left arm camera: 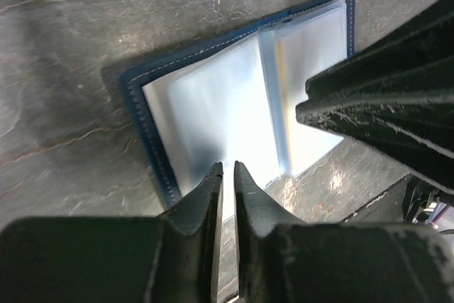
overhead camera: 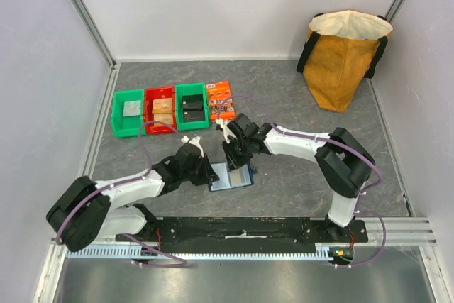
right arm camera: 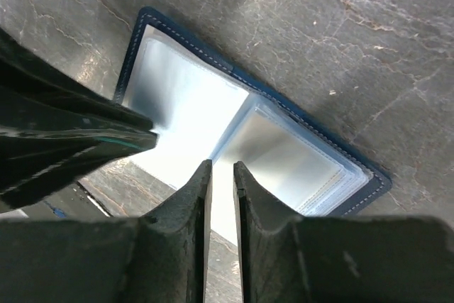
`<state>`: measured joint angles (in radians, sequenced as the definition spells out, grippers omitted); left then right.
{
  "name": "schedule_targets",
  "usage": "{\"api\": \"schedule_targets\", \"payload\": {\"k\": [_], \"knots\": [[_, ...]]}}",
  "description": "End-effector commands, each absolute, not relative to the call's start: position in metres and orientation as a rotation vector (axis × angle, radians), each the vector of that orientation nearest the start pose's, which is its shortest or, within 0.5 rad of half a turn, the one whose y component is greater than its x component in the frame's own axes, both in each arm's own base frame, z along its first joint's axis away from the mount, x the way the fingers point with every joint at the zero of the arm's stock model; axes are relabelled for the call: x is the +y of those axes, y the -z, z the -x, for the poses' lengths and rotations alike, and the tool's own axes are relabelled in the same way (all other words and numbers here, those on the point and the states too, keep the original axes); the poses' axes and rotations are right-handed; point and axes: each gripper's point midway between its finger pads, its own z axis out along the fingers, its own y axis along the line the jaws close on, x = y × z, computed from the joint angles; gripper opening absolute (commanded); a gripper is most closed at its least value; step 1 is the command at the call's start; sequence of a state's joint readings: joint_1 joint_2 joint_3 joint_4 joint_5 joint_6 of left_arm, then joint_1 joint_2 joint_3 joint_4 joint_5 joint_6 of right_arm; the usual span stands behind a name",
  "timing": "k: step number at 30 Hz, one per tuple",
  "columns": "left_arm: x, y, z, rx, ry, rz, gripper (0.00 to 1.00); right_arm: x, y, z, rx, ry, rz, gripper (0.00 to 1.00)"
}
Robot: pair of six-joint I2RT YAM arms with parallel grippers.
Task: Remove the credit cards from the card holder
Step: Remove the credit card from the card holder.
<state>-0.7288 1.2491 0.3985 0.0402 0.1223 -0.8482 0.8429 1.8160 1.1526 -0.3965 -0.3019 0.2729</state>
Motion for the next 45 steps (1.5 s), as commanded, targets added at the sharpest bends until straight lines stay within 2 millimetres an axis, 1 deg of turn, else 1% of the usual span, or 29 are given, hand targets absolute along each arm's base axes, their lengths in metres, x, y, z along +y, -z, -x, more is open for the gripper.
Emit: {"api": "schedule_targets", "payload": {"k": [1,4,6,7,8,13,16,20,24,29,35,38,41,45], "knots": [[-0.218,-0.04,-0.186,2.505,0.773,0.156,0.18,0.342,-0.071,-0.238,2.512,-0.684,0.847,0.28],[-0.212,-0.048,-0.189,2.496,0.722,0.127,0.24,0.331,-0.069,-0.245,2.512,-0.577,0.839,0.34],[-0.203,-0.047,-0.193,2.501,0.634,0.098,0.28,0.326,-0.066,-0.248,2.514,-0.531,0.844,0.39],[-0.201,-0.047,-0.194,2.508,0.608,0.089,0.31,0.325,-0.065,-0.249,2.517,-0.517,0.845,0.4],[-0.2,-0.045,-0.194,2.524,0.587,0.07,0.36,0.324,-0.064,-0.25,2.516,-0.502,0.847,0.41],[-0.198,-0.036,-0.194,2.571,0.521,0.032,0.47,0.317,-0.058,-0.258,2.514,-0.428,0.844,0.46],[-0.195,-0.03,-0.194,2.587,0.493,0.033,0.48,0.316,-0.056,-0.26,2.508,-0.401,0.855,0.48],[-0.193,-0.022,-0.191,2.614,0.467,0.028,0.49,0.316,-0.051,-0.262,2.51,-0.385,0.876,0.48],[-0.194,-0.016,-0.188,2.633,0.477,0.037,0.47,0.315,-0.044,-0.261,2.527,-0.373,0.89,0.49],[-0.195,-0.013,-0.187,2.64,0.488,0.043,0.39,0.315,-0.037,-0.26,2.541,-0.364,0.902,0.49],[-0.199,-0.013,-0.186,2.64,0.519,0.057,0.27,0.314,-0.033,-0.255,2.556,-0.365,0.922,0.48],[-0.201,-0.012,-0.184,2.644,0.544,0.069,0.22,0.316,-0.033,-0.251,2.562,-0.389,0.931,0.44],[-0.205,-0.011,-0.184,2.64,0.571,0.089,0.19,0.32,-0.036,-0.249,2.561,-0.417,0.93,0.38],[-0.206,-0.009,-0.184,2.644,0.572,0.103,0.18,0.324,-0.039,-0.245,2.565,-0.462,0.934,0.32]]}}
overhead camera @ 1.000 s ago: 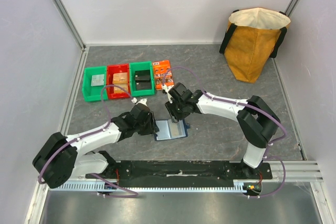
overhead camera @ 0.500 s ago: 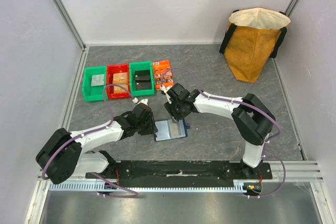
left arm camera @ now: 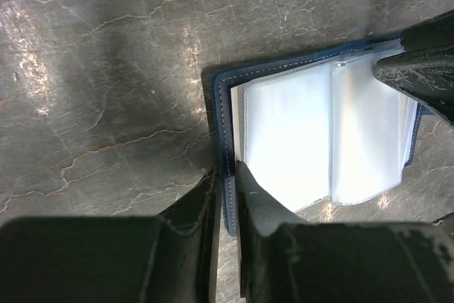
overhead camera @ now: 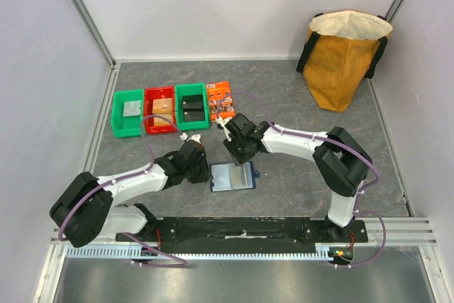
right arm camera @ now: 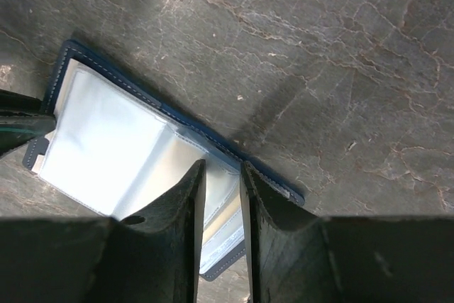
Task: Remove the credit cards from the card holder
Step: Remove the credit card from the card holder.
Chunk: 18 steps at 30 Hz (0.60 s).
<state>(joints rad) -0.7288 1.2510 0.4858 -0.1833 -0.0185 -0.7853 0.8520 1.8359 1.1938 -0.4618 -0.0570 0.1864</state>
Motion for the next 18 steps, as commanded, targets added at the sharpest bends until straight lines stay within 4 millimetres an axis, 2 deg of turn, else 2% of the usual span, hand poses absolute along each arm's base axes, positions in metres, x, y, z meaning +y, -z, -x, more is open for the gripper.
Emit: {"api": "schedule_targets", "payload": {"k": [1,8,15,18], "knots": [[-0.206,-0.01,-0.185,2.642,0.575,0.105,0.18,0.326,-0.039,-0.244,2.567,-0.475,0.937,0.31],[-0.206,-0.008,-0.184,2.641,0.58,0.119,0.17,0.334,-0.04,-0.235,2.593,-0.565,0.921,0.27],[-0.211,-0.009,-0.181,2.65,0.626,0.118,0.17,0.376,-0.064,-0.218,2.554,-0.9,0.893,0.25],[-0.211,-0.009,-0.181,2.645,0.633,0.128,0.17,0.392,-0.069,-0.214,2.539,-1.002,0.883,0.32]]}}
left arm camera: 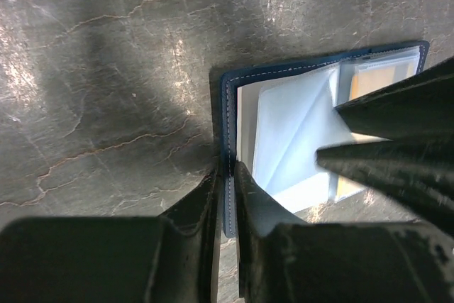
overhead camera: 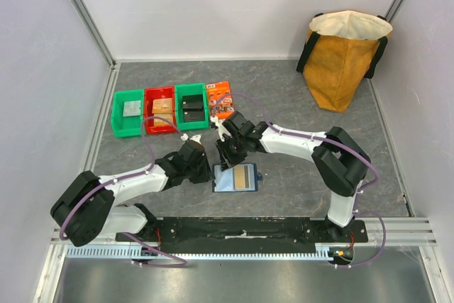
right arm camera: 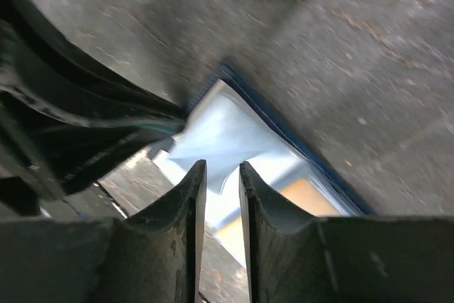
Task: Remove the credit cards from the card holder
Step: Remove the credit card from the card holder.
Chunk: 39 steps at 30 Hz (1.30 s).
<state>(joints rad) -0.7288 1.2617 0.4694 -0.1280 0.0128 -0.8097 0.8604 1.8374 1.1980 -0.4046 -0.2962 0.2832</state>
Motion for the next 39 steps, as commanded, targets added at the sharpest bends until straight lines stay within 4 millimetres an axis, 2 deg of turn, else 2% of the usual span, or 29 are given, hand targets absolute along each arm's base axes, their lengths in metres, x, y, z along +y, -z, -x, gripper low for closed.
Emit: {"api": "schedule_targets", "payload": {"k": [1,4,8,13,15,18,22,28,39], "knots": [[-0.21,-0.01,-0.181,2.641,0.632,0.131,0.17,0.395,-0.067,-0.214,2.545,-1.004,0.88,0.36],[-0.207,-0.013,-0.182,2.621,0.629,0.155,0.2,0.397,-0.067,-0.216,2.54,-0.988,0.878,0.45],[-0.206,-0.023,-0.181,2.583,0.661,0.171,0.3,0.384,-0.079,-0.225,2.496,-0.889,0.885,0.53],[-0.206,-0.039,-0.18,2.556,0.686,0.163,0.47,0.341,-0.092,-0.245,2.464,-0.57,0.861,0.62],[-0.207,-0.046,-0.182,2.535,0.703,0.158,0.53,0.328,-0.095,-0.248,2.455,-0.492,0.847,0.63],[-0.21,-0.053,-0.184,2.514,0.722,0.15,0.61,0.313,-0.088,-0.247,2.473,-0.421,0.841,0.62],[-0.218,-0.051,-0.182,2.545,0.76,0.126,0.65,0.302,-0.071,-0.242,2.513,-0.37,0.837,0.61],[-0.22,-0.035,-0.183,2.588,0.725,0.127,0.63,0.289,-0.052,-0.246,2.533,-0.269,0.822,0.58],[-0.224,-0.019,-0.18,2.629,0.74,0.157,0.42,0.285,-0.036,-0.239,2.595,-0.251,0.811,0.61]]}}
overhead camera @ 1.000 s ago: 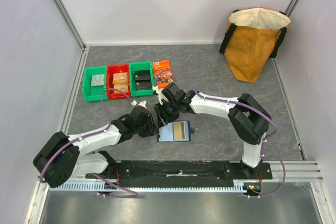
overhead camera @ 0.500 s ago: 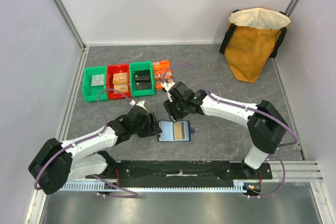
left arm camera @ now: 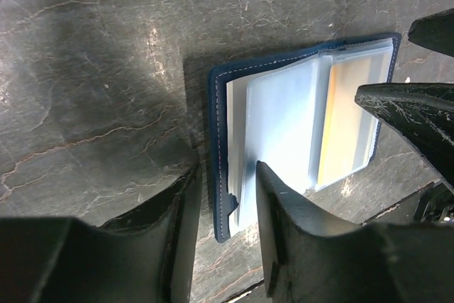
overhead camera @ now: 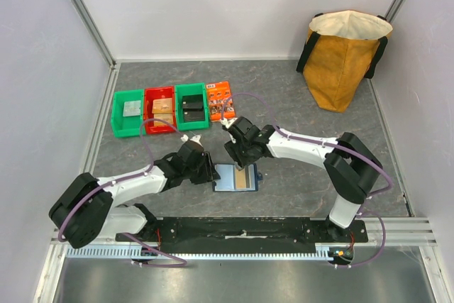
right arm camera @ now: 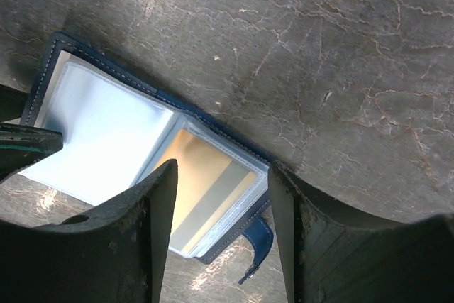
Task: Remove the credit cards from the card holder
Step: Remove the credit card from the card holder.
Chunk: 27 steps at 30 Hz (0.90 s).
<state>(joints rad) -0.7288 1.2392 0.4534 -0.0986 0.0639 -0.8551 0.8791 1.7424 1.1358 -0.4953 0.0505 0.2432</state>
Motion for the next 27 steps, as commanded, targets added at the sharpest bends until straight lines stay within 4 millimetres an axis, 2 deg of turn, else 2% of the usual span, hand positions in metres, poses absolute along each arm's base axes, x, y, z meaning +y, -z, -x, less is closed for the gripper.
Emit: {"api": "schedule_targets", "payload": {"k": [1,8,21,27], "knots": [[-0.225,-0.02,-0.181,2.628,0.742,0.159,0.4,0.284,-0.035,-0.238,2.601,-0.249,0.808,0.61],[-0.224,-0.018,-0.18,2.631,0.747,0.181,0.29,0.283,-0.027,-0.233,2.627,-0.25,0.813,0.62],[-0.225,-0.016,-0.178,2.637,0.751,0.185,0.27,0.286,-0.022,-0.225,2.667,-0.296,0.817,0.59],[-0.225,-0.017,-0.178,2.636,0.758,0.186,0.27,0.293,-0.029,-0.221,2.665,-0.356,0.812,0.5]]}}
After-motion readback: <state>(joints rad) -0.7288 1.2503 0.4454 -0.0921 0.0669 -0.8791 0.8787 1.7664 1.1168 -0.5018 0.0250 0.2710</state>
